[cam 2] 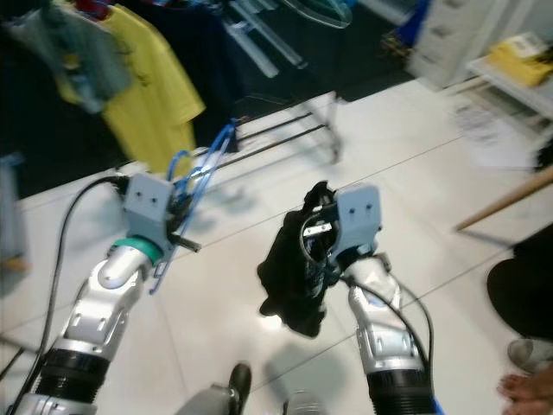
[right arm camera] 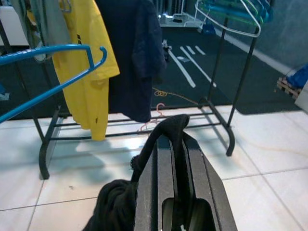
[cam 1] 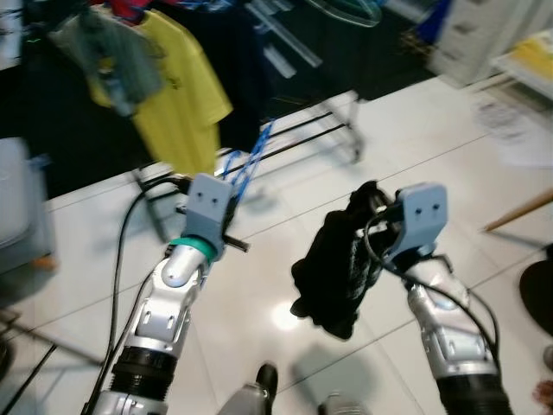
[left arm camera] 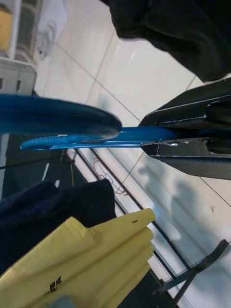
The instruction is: Hang hanger
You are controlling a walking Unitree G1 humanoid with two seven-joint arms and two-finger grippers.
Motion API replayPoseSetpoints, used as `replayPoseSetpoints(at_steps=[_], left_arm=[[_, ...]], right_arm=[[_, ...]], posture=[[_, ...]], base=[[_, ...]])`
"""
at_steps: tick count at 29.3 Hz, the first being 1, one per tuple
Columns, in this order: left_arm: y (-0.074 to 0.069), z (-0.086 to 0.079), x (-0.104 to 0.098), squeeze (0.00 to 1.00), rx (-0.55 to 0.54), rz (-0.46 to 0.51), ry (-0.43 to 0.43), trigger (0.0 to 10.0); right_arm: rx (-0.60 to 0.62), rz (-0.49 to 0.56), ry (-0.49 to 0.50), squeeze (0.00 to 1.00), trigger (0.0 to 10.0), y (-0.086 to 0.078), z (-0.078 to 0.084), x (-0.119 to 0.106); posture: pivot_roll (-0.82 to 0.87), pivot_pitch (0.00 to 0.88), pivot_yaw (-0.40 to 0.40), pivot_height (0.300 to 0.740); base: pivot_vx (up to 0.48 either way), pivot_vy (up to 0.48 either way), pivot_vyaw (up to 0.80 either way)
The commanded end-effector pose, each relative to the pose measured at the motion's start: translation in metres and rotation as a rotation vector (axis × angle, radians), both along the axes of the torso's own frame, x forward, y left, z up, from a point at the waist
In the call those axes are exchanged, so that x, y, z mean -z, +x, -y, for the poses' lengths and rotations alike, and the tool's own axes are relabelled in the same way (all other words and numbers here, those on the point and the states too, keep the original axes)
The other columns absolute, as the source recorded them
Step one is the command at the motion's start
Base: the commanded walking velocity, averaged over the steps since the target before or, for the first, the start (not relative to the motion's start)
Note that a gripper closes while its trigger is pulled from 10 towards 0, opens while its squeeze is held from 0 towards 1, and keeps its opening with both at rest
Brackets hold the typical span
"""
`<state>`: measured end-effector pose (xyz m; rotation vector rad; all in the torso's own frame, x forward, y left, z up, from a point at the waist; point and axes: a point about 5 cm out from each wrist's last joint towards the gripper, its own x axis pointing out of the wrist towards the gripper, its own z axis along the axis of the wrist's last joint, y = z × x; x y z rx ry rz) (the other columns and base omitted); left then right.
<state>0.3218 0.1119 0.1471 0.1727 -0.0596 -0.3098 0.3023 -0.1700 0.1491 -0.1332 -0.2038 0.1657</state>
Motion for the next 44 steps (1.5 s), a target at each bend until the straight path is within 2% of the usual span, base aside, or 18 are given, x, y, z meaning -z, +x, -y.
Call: replayPoseSetpoints(at_steps=[1, 21, 26, 34, 44], left_arm=[[-0.0003, -0.0094, 0.0052, 0.0, -0.023, -0.018, 0.017, 10.0], [0.0023, -0.0125, 0.0046, 0.0, -0.026, -0.017, 0.039, 10.0], [0.003, -0.0118, 0.0041, 0.0, -0.027, -0.022, 0.033, 10.0], [0.0035, -0.0066, 0.0006, 0.0, 0.002, -0.01, 0.026, 10.0], [0.0036, -0.0039, 0.0015, 0.0, 0.007, -0.015, 0.022, 10.0]], right_arm=[[-0.016, 0.022, 0.006, 0.0, 10.0, 0.0002, -0.0053, -0.0032], [-0.006, 0.028, 0.018, 0.0, 10.0, 0.0011, -0.0042, -0.0041], [0.01, 0.027, 0.051, 0.0, 10.0, 0.0004, -0.0026, -0.0039], [0.008, 0.03, 0.072, 0.0, 10.0, -0.0003, -0.0017, -0.0051], [0.006, 0.025, 0.072, 0.0, 10.0, -0.0021, -0.0016, -0.0041]], posture=[[-0.1, 0.048, 0.092, 0.74], [-0.1, 0.045, 0.1, 0.74], [-0.1, 0.051, 0.1, 0.74], [-0.1, 0.061, 0.1, 0.74], [-0.11, 0.068, 0.1, 0.74]], base=[[0.0, 0.0, 0.77], [0.0, 0.0, 0.77], [0.0, 0.0, 0.59], [0.0, 0.0, 0.0], [0.0, -0.404, 0.0]])
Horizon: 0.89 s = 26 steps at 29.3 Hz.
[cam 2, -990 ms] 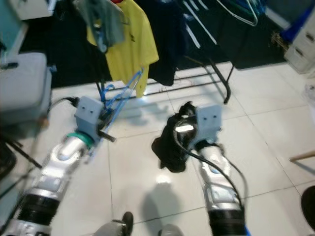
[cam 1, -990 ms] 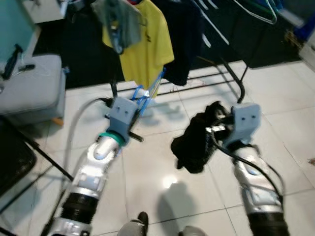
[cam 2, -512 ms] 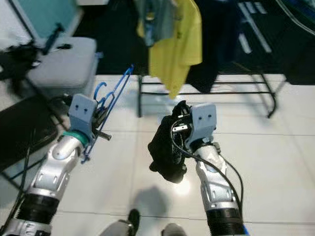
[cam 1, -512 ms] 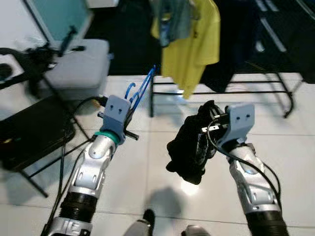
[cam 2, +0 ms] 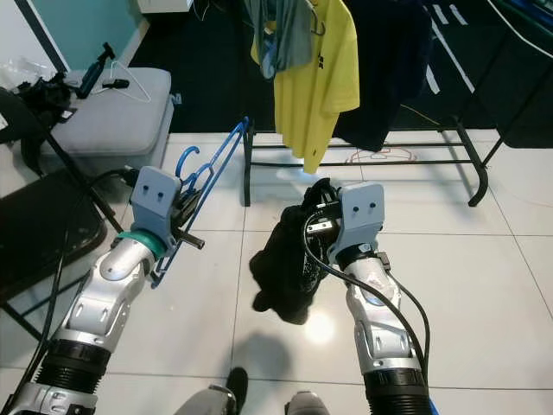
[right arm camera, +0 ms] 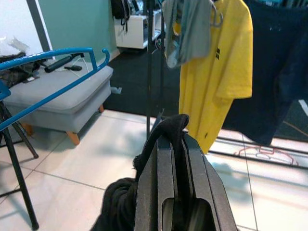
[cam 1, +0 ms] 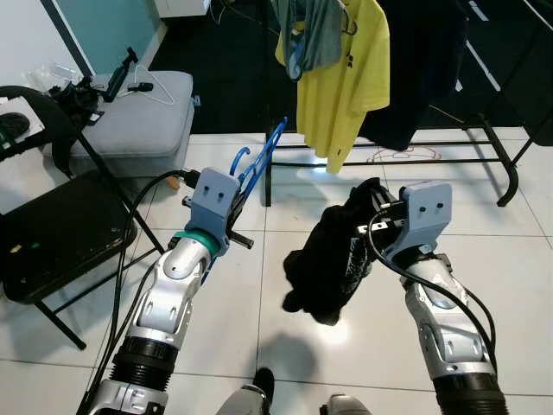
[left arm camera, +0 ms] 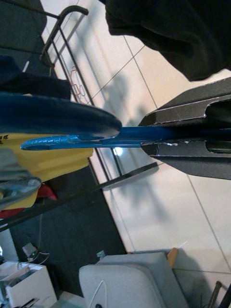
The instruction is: Hang hanger
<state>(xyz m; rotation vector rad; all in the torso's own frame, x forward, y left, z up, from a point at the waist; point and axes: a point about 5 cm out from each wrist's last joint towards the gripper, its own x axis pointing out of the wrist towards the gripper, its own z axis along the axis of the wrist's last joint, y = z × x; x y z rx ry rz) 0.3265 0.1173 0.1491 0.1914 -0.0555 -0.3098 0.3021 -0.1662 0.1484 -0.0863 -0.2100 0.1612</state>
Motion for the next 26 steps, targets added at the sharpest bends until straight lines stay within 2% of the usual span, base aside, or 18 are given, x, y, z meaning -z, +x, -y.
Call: replayPoseSetpoints(at_steps=[1, 26], left_arm=[[-0.0012, 0.0015, 0.0035, 0.0, 0.008, -0.014, 0.003, 10.0], [0.0013, 0.0, 0.0071, 0.0, -0.016, -0.053, -0.002, 10.0]], right_arm=[[0.008, 0.022, 0.024, 0.0, 10.0, -0.002, 0.0022, -0.0047], [0.004, 0.021, 0.025, 0.0, 10.0, -0.0023, 0.0022, -0.0045]], posture=[[-0.11, 0.068, 0.1, 0.74], [-0.11, 0.067, 0.1, 0.74]], base=[[0.0, -0.368, 0.0], [0.0, 0.01, 0.0]])
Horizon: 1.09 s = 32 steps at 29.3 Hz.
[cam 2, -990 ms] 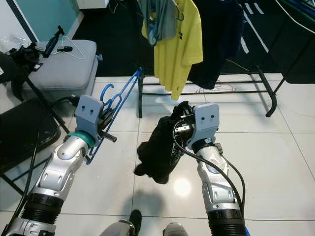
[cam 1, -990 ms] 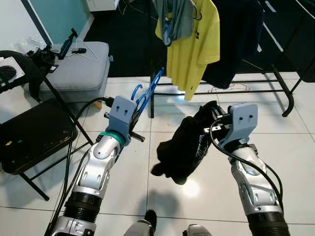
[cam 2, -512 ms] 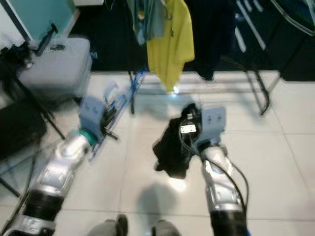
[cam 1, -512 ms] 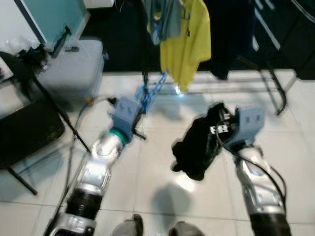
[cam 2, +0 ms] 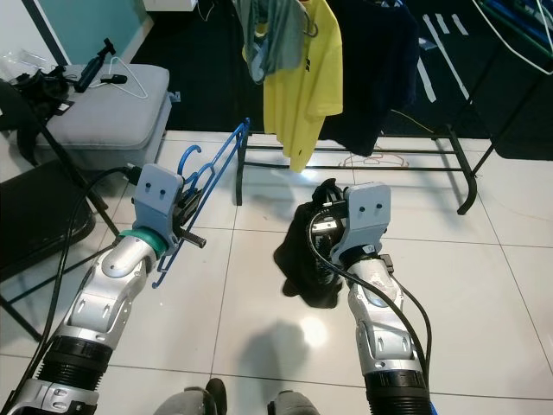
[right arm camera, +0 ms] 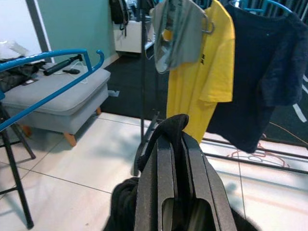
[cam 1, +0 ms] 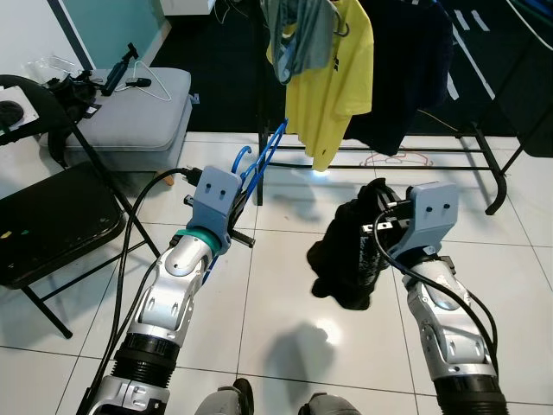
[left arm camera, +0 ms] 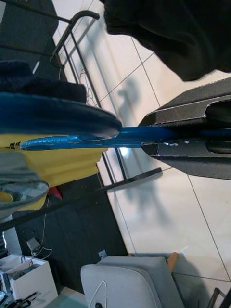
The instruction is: Hang hanger
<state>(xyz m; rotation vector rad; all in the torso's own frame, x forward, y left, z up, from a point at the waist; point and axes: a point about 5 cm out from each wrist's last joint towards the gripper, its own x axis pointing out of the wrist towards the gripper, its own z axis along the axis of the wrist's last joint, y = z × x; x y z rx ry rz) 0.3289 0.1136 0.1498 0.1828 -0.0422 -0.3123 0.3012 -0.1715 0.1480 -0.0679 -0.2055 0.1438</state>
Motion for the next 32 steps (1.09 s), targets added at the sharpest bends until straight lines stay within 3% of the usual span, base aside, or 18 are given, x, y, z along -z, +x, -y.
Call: replayPoseSetpoints(at_steps=[1, 11, 29, 32], left_arm=[[-0.0008, -0.0039, 0.008, 0.0, -0.019, -0.044, -0.005, 10.0], [-0.0004, -0.0048, 0.0069, 0.0, -0.023, -0.041, -0.013, 10.0], [-0.0015, -0.0036, 0.0052, 0.0, -0.011, -0.018, -0.002, 10.0], [-0.0014, -0.0033, 0.004, 0.0, -0.004, -0.002, 0.013, 10.0]], right_arm=[[-0.012, 0.026, 0.005, 0.0, 10.0, -0.0013, -0.003, -0.005], [-0.013, 0.027, 0.006, 0.0, 10.0, -0.0011, -0.0033, -0.0053], [-0.017, 0.028, 0.005, 0.0, 10.0, -0.0007, -0.0036, -0.0057], [-0.017, 0.029, 0.005, 0.0, 10.0, -0.0004, -0.0035, -0.0061]], posture=[[-0.11, 0.067, 0.1, 0.74], [-0.11, 0.067, 0.098, 0.74], [-0.11, 0.068, 0.095, 0.74], [-0.11, 0.065, 0.096, 0.74]], base=[[0.0, 0.33, 0.0], [0.0, 0.438, 0.0], [0.0, 0.0, 0.0], [0.0, -0.417, 0.0]])
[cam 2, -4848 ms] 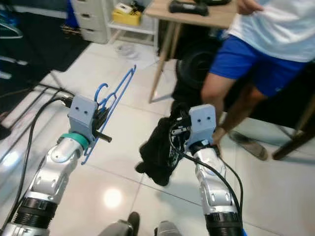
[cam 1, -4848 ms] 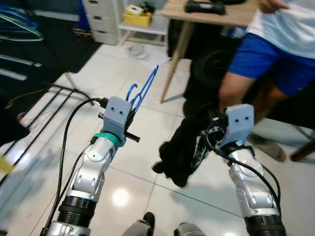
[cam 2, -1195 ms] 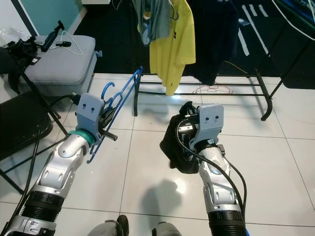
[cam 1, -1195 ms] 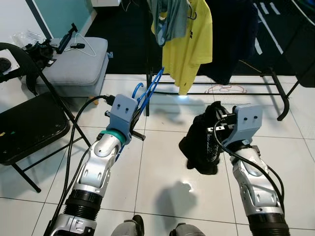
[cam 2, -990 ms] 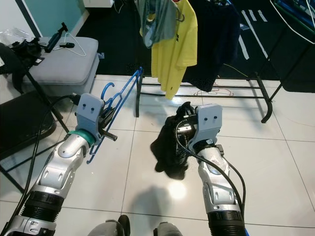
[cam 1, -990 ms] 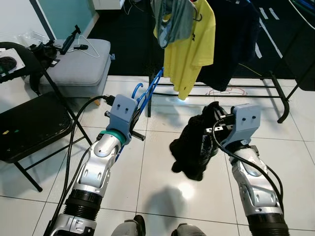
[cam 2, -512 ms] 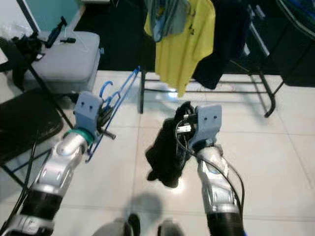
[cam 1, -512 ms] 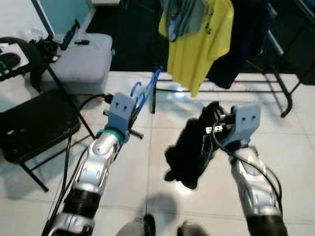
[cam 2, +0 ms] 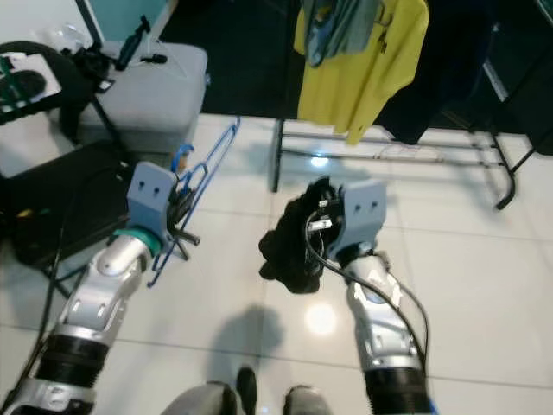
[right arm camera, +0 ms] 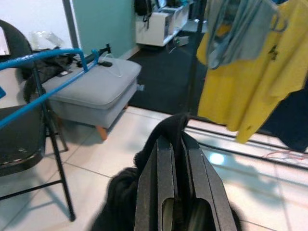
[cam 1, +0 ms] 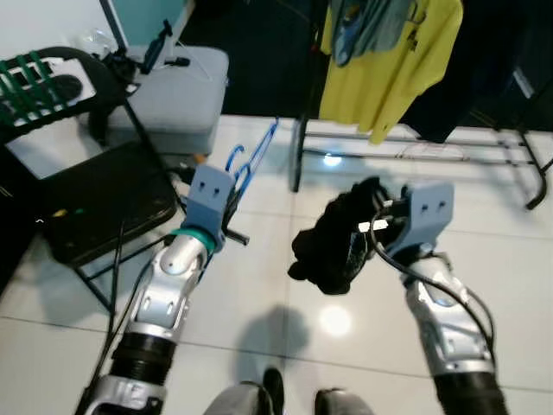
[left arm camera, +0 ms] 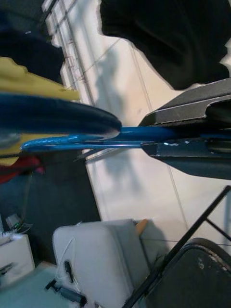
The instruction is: Hang hanger
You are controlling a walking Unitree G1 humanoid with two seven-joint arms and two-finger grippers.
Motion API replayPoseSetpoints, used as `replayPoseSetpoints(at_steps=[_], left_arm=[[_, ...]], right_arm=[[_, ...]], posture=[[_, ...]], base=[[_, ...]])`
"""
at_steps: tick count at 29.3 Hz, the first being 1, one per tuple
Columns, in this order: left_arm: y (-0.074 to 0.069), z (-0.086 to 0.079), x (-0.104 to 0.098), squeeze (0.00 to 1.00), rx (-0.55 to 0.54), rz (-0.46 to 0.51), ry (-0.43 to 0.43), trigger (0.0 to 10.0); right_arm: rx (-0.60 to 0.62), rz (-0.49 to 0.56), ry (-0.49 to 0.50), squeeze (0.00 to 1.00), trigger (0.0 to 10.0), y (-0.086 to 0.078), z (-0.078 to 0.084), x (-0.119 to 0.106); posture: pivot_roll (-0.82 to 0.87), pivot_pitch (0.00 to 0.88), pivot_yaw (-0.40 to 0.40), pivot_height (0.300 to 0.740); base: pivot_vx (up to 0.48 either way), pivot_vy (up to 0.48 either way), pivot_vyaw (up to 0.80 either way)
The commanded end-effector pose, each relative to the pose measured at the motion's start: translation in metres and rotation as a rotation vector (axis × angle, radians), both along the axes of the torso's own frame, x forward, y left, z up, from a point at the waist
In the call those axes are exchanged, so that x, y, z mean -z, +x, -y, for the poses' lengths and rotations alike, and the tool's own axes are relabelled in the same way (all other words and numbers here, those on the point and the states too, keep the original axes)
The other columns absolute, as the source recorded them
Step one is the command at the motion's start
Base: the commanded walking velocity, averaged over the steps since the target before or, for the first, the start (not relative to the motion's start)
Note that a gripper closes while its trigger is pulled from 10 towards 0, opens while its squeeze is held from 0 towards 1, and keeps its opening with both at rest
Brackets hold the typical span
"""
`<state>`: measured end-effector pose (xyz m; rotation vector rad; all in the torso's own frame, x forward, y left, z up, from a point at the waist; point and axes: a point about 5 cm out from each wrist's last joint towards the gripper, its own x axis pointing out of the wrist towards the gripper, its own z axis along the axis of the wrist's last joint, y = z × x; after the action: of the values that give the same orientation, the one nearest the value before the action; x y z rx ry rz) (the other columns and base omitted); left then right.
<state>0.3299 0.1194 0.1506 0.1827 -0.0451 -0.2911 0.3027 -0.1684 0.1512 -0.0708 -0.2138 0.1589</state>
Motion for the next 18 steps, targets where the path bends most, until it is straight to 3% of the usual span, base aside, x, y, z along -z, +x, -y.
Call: replayPoseSetpoints(at_steps=[1, 15, 18], left_arm=[[-0.0025, 0.0025, 0.0048, 0.0, 0.017, -0.007, 0.014, 10.0], [-0.0023, 0.0026, 0.0047, 0.0, 0.017, -0.005, 0.014, 10.0], [-0.0019, 0.0024, 0.0046, 0.0, 0.017, -0.006, 0.015, 10.0]], right_arm=[[-0.002, 0.021, 0.009, 0.0, 10.0, -0.0019, -0.0004, -0.0029], [-0.003, 0.024, 0.009, 0.0, 10.0, -0.001, -0.0004, -0.0037], [-0.002, 0.025, 0.008, 0.0, 10.0, -0.0009, -0.0005, -0.0039]], posture=[[-0.11, 0.065, 0.096, 0.74], [-0.11, 0.059, 0.098, 0.74], [-0.11, 0.059, 0.098, 0.74]], base=[[0.0, -0.48, 0.0], [0.0, -0.48, 0.0], [0.0, -0.27, 0.0]])
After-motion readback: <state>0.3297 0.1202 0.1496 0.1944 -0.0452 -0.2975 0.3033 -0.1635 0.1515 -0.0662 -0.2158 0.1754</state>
